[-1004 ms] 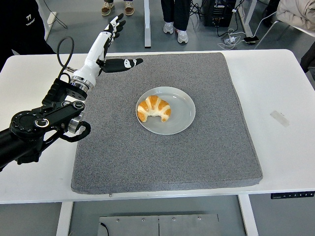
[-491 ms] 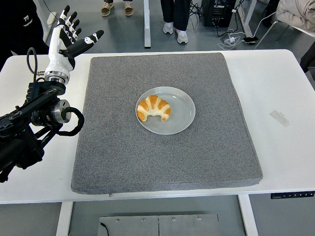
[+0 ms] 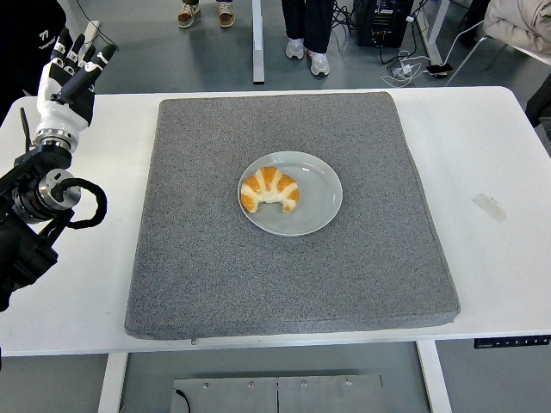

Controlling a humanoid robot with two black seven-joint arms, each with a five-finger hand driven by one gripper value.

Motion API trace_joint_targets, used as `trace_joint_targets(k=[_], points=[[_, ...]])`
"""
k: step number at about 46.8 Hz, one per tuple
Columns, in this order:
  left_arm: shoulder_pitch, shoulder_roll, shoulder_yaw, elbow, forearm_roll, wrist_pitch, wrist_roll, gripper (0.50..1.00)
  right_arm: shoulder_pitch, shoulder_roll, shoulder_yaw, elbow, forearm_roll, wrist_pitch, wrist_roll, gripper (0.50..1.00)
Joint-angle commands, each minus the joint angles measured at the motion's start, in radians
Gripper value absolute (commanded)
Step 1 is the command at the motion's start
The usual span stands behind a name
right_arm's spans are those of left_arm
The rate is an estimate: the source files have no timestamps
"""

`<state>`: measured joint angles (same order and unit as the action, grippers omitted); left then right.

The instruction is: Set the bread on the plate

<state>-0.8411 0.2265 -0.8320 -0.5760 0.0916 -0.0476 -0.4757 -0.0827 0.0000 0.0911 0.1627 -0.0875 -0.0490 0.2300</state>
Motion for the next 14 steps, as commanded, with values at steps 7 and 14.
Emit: trace_joint_targets(k=[7,14], points=[[-0.009,-0.001,-0.001,0.004,-0.001,-0.011,0.000,0.977,0.001,0.000,0.001,0.001,0.000,0.001,0.000,1.000],[-0.013,0.001,-0.001,0.004,-0.001,-0.011,0.000,0.977,0.000,0.000,0.001,0.001,0.000,0.001,0.000,1.000]])
